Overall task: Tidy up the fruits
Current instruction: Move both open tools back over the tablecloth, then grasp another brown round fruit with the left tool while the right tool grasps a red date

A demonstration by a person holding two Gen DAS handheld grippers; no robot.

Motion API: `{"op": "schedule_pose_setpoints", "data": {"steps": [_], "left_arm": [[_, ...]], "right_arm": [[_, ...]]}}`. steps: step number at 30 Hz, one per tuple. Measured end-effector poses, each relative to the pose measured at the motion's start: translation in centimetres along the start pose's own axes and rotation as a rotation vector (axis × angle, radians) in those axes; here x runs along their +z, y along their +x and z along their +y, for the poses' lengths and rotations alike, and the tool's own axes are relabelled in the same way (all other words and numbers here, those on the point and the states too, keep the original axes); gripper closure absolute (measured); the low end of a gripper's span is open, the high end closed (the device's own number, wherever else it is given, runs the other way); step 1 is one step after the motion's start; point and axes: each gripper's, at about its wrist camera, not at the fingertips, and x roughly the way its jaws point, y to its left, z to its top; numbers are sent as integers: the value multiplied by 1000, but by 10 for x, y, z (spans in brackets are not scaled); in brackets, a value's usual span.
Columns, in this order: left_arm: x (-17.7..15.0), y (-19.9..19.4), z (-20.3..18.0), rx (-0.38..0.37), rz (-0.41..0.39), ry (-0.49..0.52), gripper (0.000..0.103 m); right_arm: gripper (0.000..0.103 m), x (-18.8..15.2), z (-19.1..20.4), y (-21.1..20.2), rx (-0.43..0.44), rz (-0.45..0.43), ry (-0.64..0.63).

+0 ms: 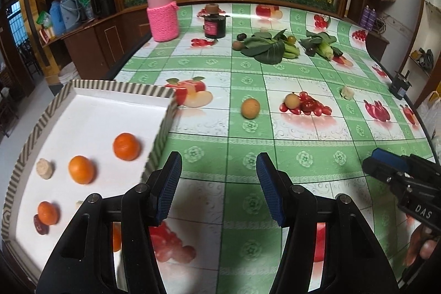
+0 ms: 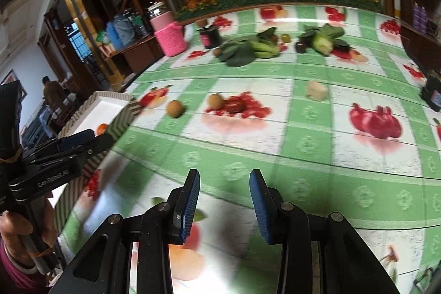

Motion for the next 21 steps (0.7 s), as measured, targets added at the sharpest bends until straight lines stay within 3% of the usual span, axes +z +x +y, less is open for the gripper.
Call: {"op": "schedule_pose_setpoints", "data": {"steps": [5,10,21], "left_arm": [[7,15,-8,-23,20,4,47],[19,35,-14,-44,49,4,47],[40,74,-16,-40,98,-20,47]], "right_arm": [[66,13,-14,7,-27,14,-4],[61,35,-7,31,-31,34,-60],[61,72,7,93,-97,96,-165]]}}
